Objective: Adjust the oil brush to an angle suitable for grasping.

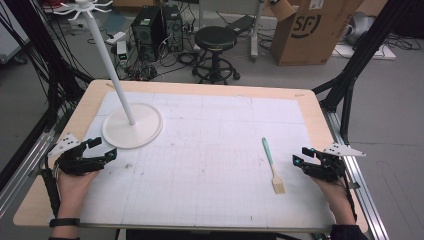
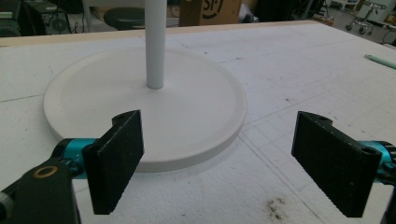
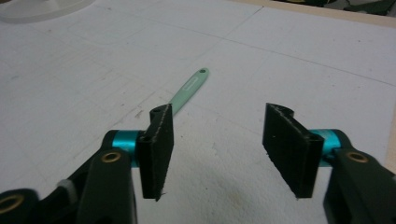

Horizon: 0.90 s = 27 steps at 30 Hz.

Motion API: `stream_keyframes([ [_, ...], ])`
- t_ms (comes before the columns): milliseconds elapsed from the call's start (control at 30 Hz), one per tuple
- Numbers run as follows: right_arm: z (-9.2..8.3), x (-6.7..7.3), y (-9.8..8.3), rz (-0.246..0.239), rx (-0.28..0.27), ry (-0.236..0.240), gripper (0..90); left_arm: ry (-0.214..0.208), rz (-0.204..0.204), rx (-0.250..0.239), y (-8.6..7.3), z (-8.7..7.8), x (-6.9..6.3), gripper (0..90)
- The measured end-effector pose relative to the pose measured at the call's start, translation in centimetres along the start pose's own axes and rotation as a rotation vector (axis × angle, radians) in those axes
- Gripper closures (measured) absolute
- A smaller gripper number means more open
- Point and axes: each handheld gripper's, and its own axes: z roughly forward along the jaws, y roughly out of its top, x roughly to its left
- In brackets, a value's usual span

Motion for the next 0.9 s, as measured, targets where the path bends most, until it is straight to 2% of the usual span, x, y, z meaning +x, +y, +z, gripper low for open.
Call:
stream_keyframes([
  [200, -0.5, 0.7, -0.4, -0.066, 0.019, 0.025, 65.0, 0.010, -0.007, -0.005, 0.0, 0.0, 0.0, 17.1],
  [300, -0.5, 0.9, -0.7, -0.077, 0.043, 0.050, 74.5, 0.011, -0.009, -0.005, 0.0, -0.1, 0.1, 17.0],
  [400, -0.3, 1.0, -1.0, -0.093, 0.060, 0.069, 78.0, 0.010, -0.007, -0.002, 0.0, 0.0, 0.1, 17.0],
  [500, -0.3, 1.2, -1.4, -0.109, 0.098, 0.091, 88.8, 0.011, -0.012, -0.003, 0.0, 0.0, 0.1, 16.9],
  [733, 0.0, 1.5, -1.8, -0.135, 0.156, 0.143, 89.7, 0.010, -0.013, -0.004, 0.0, 0.0, 0.1, 16.9],
  [900, 0.6, 1.9, -1.8, -0.145, 0.184, 0.161, 89.9, 0.008, -0.011, -0.005, 0.0, 0.0, 0.1, 16.9],
])
